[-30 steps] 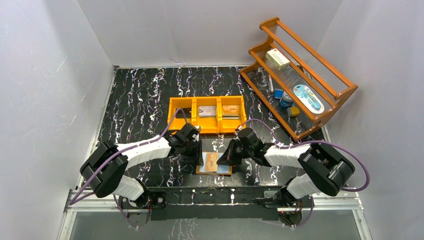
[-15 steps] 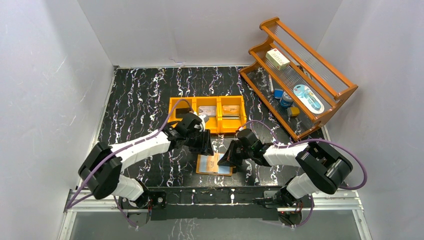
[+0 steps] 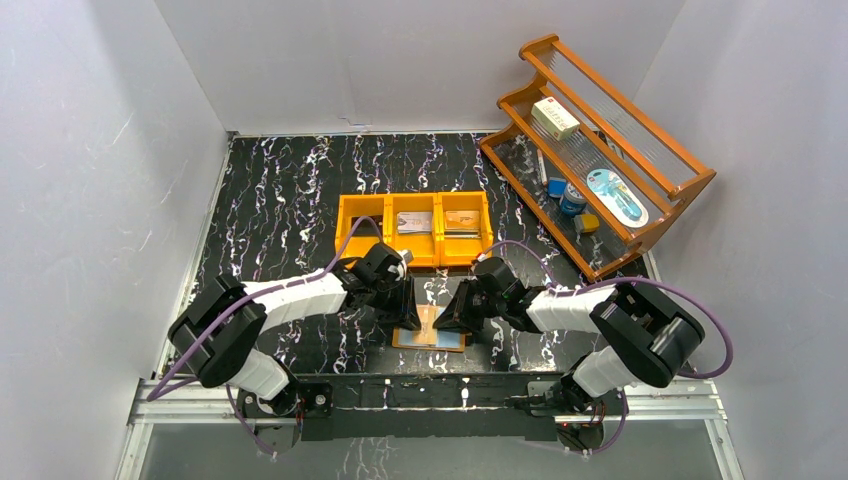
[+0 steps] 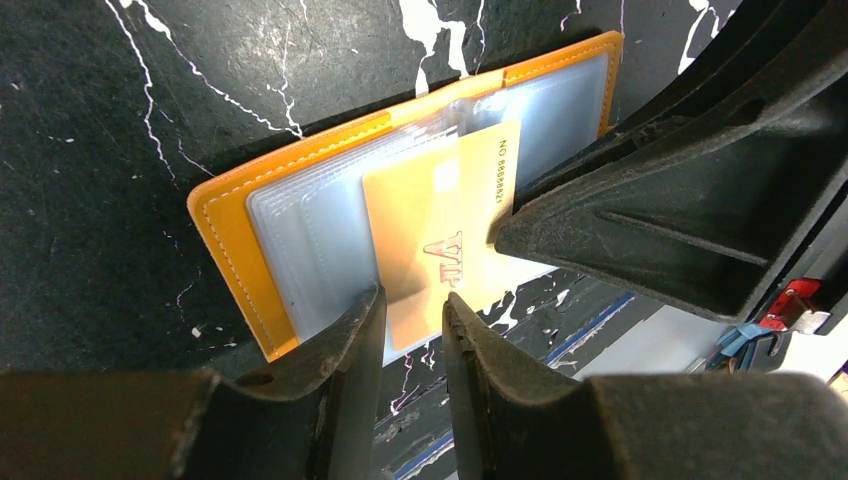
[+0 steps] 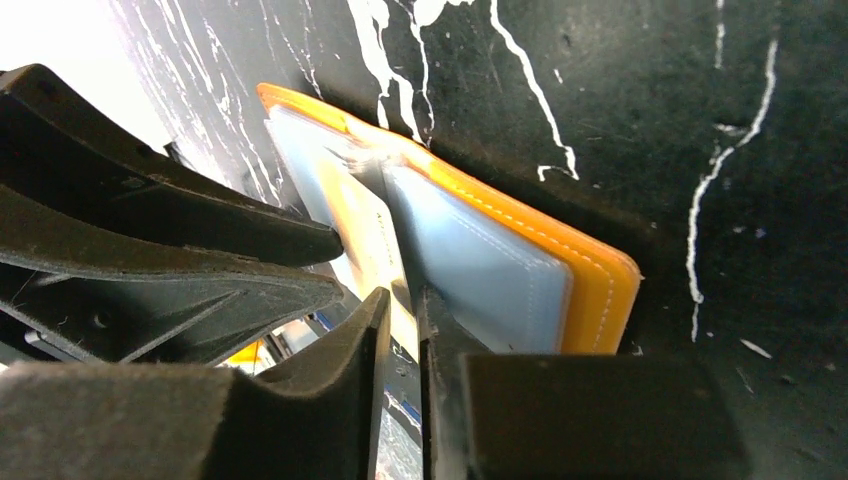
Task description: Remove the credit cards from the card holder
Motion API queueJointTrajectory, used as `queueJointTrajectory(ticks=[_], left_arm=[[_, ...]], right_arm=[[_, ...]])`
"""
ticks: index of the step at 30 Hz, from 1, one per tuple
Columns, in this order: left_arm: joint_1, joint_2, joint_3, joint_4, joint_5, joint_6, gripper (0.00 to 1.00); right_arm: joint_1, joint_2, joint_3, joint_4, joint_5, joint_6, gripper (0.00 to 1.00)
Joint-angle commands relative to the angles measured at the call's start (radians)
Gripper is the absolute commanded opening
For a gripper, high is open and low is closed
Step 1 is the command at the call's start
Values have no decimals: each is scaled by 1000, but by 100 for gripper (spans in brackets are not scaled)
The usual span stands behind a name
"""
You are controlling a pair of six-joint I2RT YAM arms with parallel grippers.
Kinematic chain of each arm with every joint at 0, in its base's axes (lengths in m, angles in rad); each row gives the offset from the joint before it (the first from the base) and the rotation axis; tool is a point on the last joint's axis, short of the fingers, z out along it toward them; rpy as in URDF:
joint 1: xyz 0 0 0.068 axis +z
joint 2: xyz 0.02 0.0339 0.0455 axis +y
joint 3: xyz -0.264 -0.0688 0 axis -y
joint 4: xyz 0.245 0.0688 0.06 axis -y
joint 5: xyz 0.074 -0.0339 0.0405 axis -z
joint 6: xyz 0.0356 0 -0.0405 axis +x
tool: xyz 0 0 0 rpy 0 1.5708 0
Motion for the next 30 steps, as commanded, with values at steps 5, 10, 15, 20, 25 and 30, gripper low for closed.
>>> queueJointTrajectory(ticks=[5, 10, 15, 20, 25, 30], left_arm=[[-7, 26, -40, -132, -80, 45, 27], [-7, 29, -28, -134, -88, 38, 27], [-6, 21, -18, -134, -95, 28, 27], [-7, 20, -14, -135, -92, 29, 27], [-7, 8, -22, -140, -98, 27, 27], [-6, 8, -22, -140, -87, 23, 27]], right_arm=[[-5, 8, -26, 143, -3, 36, 34], [-3, 51, -40, 252, -49, 37, 31], [-3, 74, -36, 290, -66, 36, 28], [-4, 39, -68, 271, -15, 48, 16], [-4, -20, -116, 191, 22, 28, 3], [-4, -19, -123, 233, -10, 27, 19]])
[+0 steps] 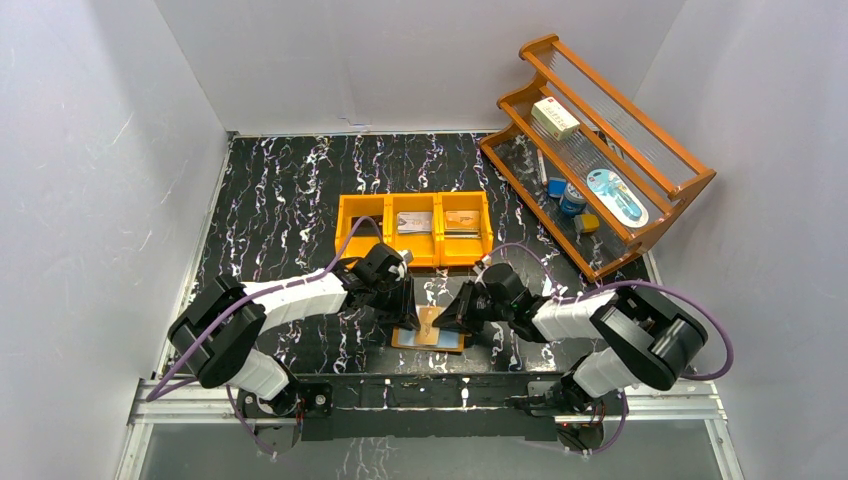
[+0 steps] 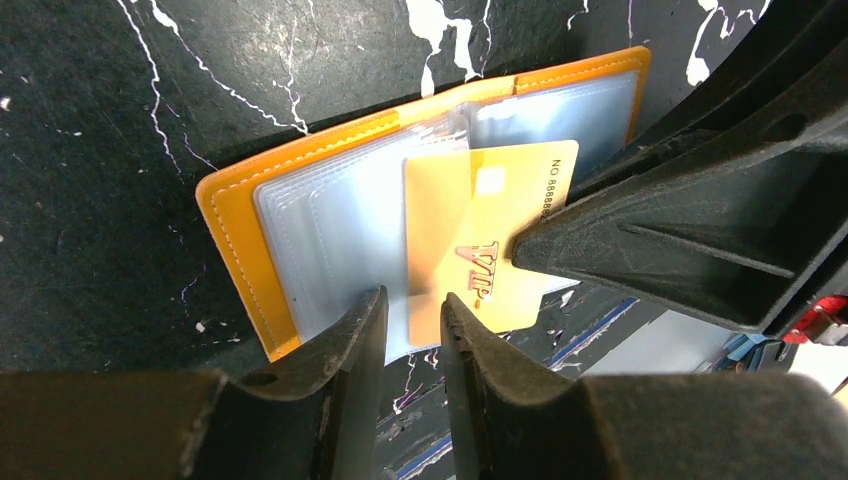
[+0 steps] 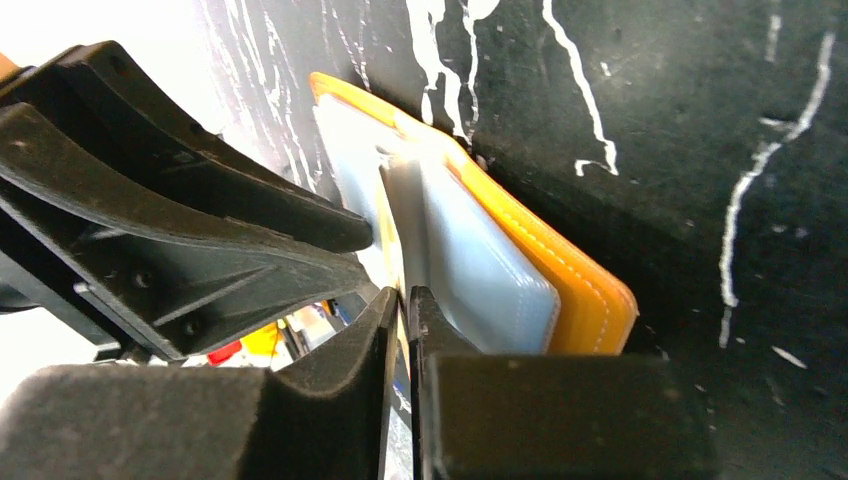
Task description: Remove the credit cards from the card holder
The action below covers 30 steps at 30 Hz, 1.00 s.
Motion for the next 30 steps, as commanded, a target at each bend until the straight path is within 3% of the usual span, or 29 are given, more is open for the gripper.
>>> queueJointTrajectory(ticks=[1, 5, 7, 11, 14, 18, 22, 30], left_arm=[[-5, 14, -25, -123, -71, 24, 27], [-5, 18, -17, -121, -72, 22, 27], [-5, 18, -17, -121, -72, 23, 27], [-5, 15, -22, -122, -74, 18, 26], [-5, 16, -13, -131, -71, 19, 26], [-6, -8, 8, -147, -90, 17, 26], [-5, -18, 4, -148, -105, 5, 26], [-4, -41, 17, -148, -99, 14, 27]], right_arm=[[-3, 11, -24, 24, -12, -13, 23], [-3, 61, -19, 94, -41, 13, 33], [-3, 71, -19, 114, -42, 19, 33], [2, 81, -16, 142, -48, 23, 30], [0, 86, -20, 162, -73, 5, 21], [-36, 39, 83, -35, -131, -98, 4], [-41, -42, 114, -219, -71, -182, 0], [-49, -98, 101, -279, -60, -193, 0]])
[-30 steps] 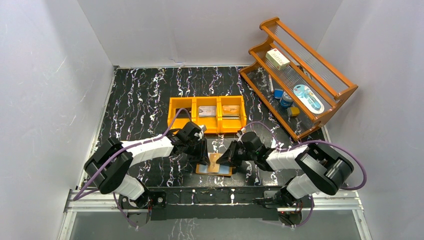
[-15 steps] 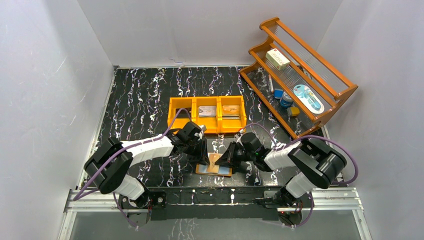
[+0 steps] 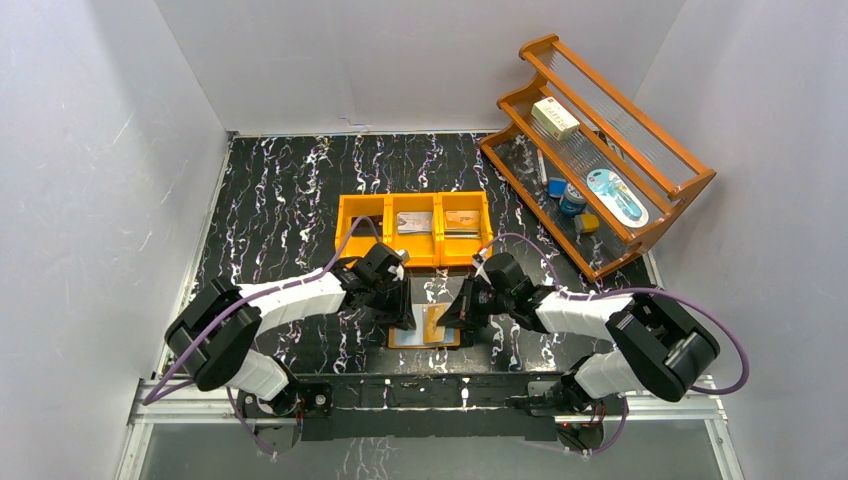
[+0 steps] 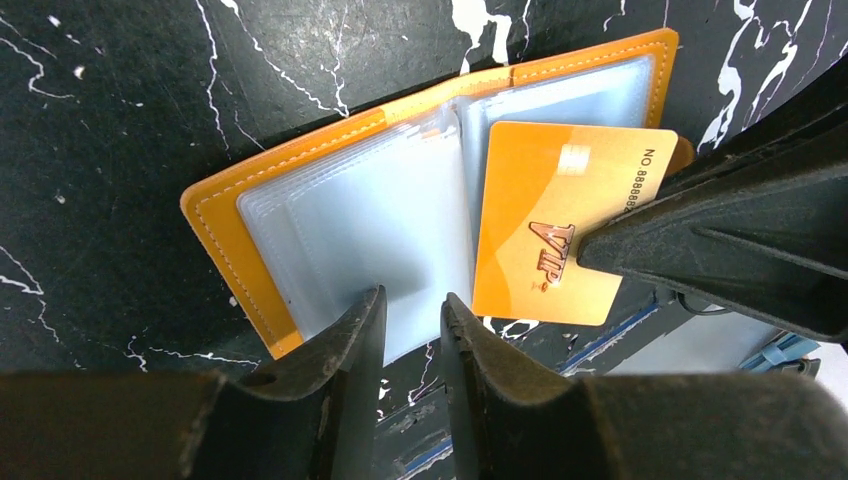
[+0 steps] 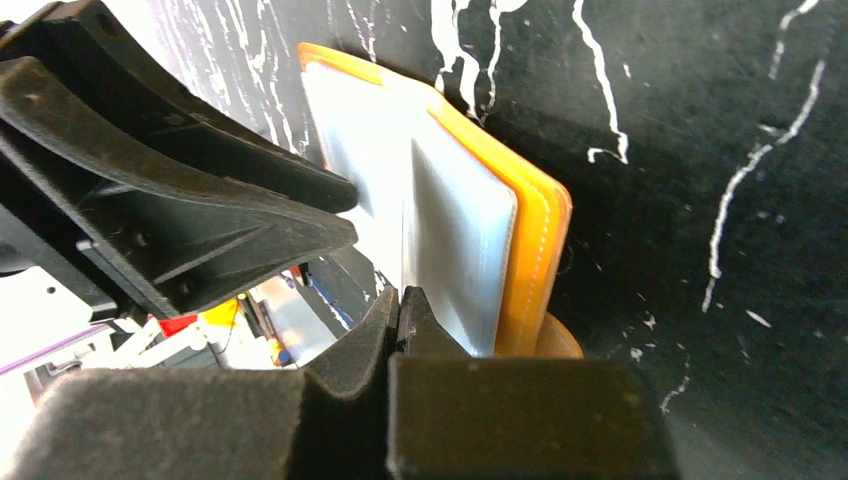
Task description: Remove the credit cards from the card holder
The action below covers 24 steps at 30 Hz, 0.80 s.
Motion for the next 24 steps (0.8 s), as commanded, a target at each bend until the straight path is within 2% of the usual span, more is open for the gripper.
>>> queueJointTrajectory(ticks=[1, 8, 11, 14, 18, 21, 24], left_arm=[[-3, -29, 6, -92, -57, 16, 29], [-2, -132, 17, -65, -101, 20, 40], [-3, -146, 45, -87, -115, 34, 48], [-3, -154, 82, -130, -166, 35, 50], [-3, -207, 76, -122, -256, -43, 56], [-3, -253, 32, -51, -253, -109, 58], [-2, -280, 63, -116, -323, -95, 66]], right_arm=[[-4, -37, 22, -52, 8, -33, 0], [-4, -116, 18, -30, 12, -33, 0], [-4, -158, 19, -25, 20, -33, 0], [-6, -199, 19, -38, 41, -43, 0], [-5, -261, 30, -91, 61, -74, 0], [-6, -308, 61, -182, 108, -115, 0], [-6, -362, 92, -290, 206, -150, 0]])
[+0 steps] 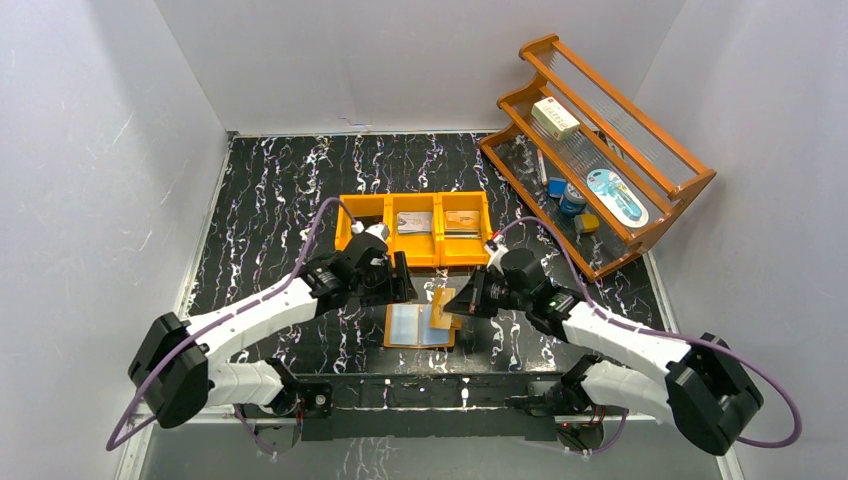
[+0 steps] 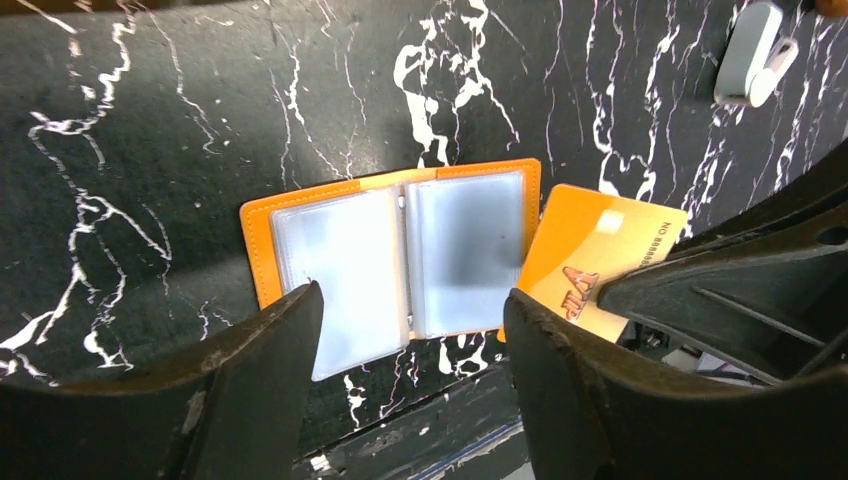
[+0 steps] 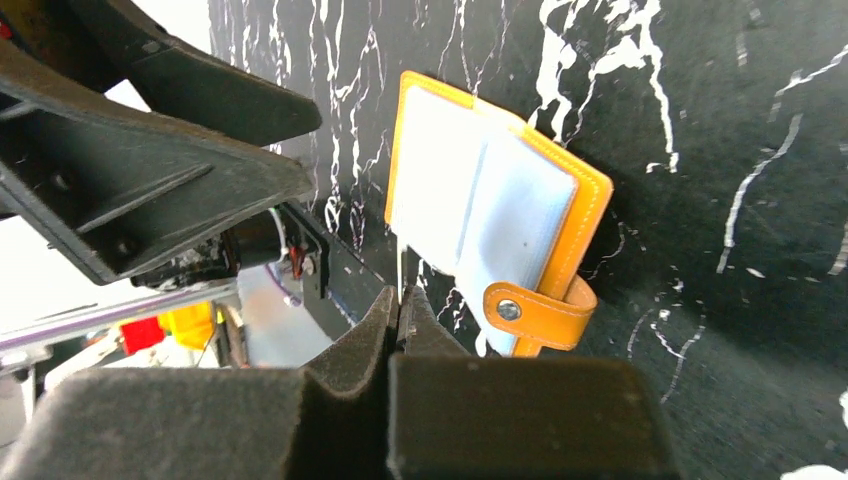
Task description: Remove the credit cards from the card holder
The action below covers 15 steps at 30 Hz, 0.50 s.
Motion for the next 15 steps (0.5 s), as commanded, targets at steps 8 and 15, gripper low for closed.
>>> queueJointTrajectory(ticks=[8, 15], left_arm=[[24, -144, 87, -278, -352, 93, 97], [314, -234, 115, -363, -295, 180, 98]], right_arm=[[-6, -213, 192, -287, 429, -208, 0], [-6, -179, 338, -313, 754, -455, 0]])
